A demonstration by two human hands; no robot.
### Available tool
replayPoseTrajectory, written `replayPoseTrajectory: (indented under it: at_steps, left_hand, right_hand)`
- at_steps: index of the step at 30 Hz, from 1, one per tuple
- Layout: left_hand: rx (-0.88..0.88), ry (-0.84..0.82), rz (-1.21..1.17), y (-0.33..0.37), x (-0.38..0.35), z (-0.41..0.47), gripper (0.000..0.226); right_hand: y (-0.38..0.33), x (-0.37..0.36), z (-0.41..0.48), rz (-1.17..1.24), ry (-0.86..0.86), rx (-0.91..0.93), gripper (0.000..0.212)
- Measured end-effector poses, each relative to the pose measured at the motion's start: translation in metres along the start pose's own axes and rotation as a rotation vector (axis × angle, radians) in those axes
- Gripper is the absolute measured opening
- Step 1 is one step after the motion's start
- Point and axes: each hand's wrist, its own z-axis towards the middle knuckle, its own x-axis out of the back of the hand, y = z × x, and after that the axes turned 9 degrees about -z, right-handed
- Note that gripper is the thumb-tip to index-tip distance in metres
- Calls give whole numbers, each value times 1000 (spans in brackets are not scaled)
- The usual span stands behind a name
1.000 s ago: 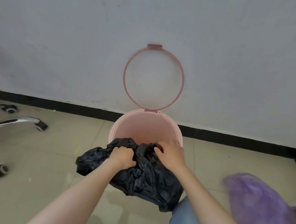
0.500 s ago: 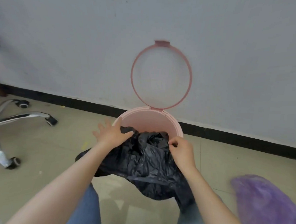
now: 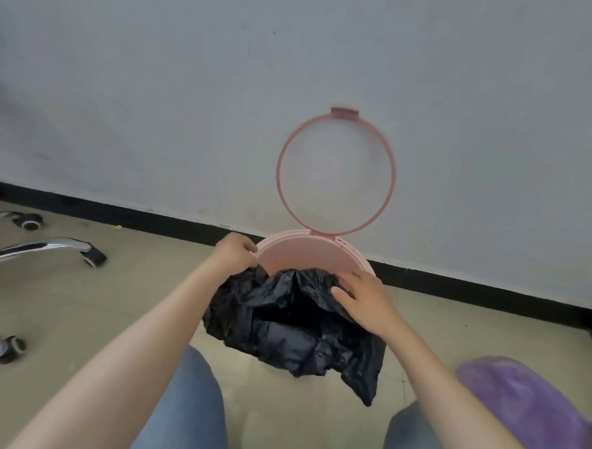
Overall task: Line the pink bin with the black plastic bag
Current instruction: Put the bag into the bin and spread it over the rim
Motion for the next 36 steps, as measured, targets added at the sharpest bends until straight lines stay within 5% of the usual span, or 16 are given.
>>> replayPoseTrajectory:
  at_steps: [3, 5, 8, 11, 13, 16, 18, 20, 21, 24, 28, 30, 33, 36]
  left_hand:
    - [-47, 118, -427, 12, -11, 7, 36]
    - [-69, 68, -501, 5, -20, 9, 41]
    - [-70, -158, -24, -29, -32, 11, 47]
    - [-140, -51, 546, -54, -33, 1, 53]
    - [-54, 22, 410, -62, -31, -4, 74]
    - [202, -124, -136, -66, -26, -5, 99]
    - [224, -148, -203, -71, -24, -6, 74]
    - [133, -128, 38, -67, -18, -10, 19]
    - [105, -111, 165, -63, -15, -10, 11]
    - [-22, 62, 273, -45, -4, -3, 22]
    - [-234, 283, -169, 1, -16, -6, 37]
    - [-347, 198, 34, -3, -40, -4, 47]
    - [-238, -262, 713, -41, -69, 9, 71]
    - [-188, -275, 631, -46, -70, 16, 77]
  right_hand:
    - [5, 4, -35, -101, -200, 43, 79]
    - [4, -3, -55, -240, -295, 52, 87]
    - [1, -19, -61, -419, -317, 36, 74]
    - [0, -14, -47, -280, -325, 30, 45]
    - [-5, 1, -35, -187, -316, 24, 26]
    - [-15, 27, -18, -13, -97, -125, 17]
    - [-25, 31, -8, 168, 201, -232, 15]
    - [-38, 22, -5, 271, 408, -279, 22]
    - [-44, 13, -5, 268, 417, -264, 29]
    - [-48, -18, -7, -7, 210, -50, 50]
    - [-30, -39, -2, -466, -90, 128, 50]
    - [-25, -36, 3, -515, -226, 90, 40]
    - [-13, -36, 9, -459, -341, 60, 36]
    - [-2, -38, 12, -103, -225, -68, 41]
